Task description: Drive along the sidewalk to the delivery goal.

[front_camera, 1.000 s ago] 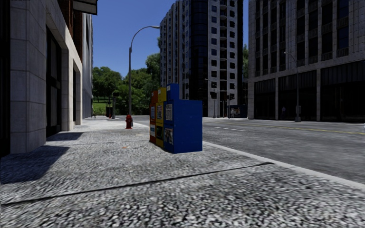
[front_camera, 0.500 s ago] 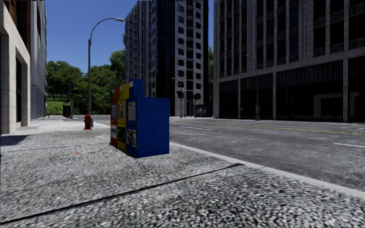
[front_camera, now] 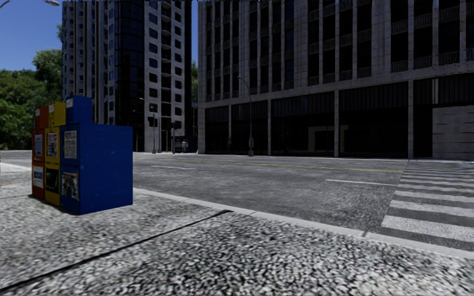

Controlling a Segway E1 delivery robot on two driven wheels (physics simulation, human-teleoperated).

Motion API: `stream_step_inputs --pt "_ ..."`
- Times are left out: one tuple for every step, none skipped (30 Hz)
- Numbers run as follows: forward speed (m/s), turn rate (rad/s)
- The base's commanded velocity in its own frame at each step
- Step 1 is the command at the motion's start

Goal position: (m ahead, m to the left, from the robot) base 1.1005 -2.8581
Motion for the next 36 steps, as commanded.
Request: stream_step_inputs --pt "0.00 -0.77" --pt "0.00 -0.77" --pt "0.00 -0.77" --pt "0.00 -0.77" --pt "0.00 -0.77" --pt "0.00 -0.77" --pt "0.00 -0.77" --pt "0.00 -0.77" --pt "0.00 -0.77" --pt "0.00 -0.77" --pt "0.00 -0.77" --pt "0.00 -0.77" --pt "0.84 -0.77" --pt "0.84 -0.77" --pt "0.97 -0.77" --pt "1.01 -0.77" --pt "1.02 -0.77" --pt "1.02 -0.77" --pt "1.03 -0.77" --pt "1.21 -0.77" --pt "1.27 -0.77" --pt "1.28 -0.77" --pt "1.29 -0.77" --pt "1.29 -0.77" --pt "1.29 -0.77" --pt "1.29 -0.77" --pt "1.29 -0.77" --pt "1.29 -0.77" --pt "1.29 -0.77" --pt "1.14 -0.77" --pt "0.90 -0.77" --pt "0.74 -0.77" --pt "0.51 -0.77" --pt "0.31 -0.77" --pt "0.22 -0.77" --pt "0.14 -0.77"
